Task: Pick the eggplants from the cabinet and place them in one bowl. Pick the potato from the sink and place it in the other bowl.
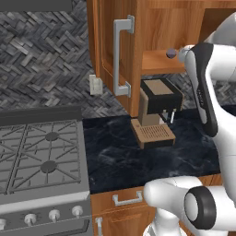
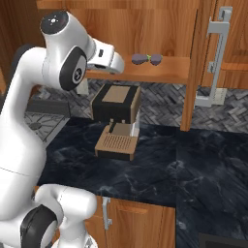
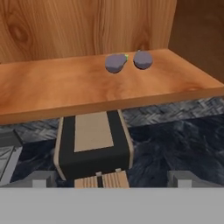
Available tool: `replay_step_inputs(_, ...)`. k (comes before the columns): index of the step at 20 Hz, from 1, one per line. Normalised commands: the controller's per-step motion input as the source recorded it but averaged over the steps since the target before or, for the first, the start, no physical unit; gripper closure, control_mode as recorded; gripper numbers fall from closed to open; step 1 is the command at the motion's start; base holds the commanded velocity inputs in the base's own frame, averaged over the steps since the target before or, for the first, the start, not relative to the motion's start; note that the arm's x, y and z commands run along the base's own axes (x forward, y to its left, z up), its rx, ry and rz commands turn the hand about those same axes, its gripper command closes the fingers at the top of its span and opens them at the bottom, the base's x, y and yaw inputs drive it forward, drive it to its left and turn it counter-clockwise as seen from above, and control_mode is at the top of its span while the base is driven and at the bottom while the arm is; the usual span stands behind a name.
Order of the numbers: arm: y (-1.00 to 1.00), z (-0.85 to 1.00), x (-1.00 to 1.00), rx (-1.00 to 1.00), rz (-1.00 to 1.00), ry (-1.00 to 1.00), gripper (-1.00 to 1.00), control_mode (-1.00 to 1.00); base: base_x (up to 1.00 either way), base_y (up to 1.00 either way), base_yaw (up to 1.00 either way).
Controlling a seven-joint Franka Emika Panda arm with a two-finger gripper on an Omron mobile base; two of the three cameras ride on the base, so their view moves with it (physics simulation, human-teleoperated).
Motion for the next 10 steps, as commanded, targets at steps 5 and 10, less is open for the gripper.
replay_step_inputs(5,-0.08,0.00,0.15,0.00,0.00,-0.04,-1.00,-1.00,0.00,0.00,0.00)
replay_step_inputs(10,0.00,0.00,0.32,0.00,0.00,-0.04,-1.00,-1.00,0.00,0.00,0.00)
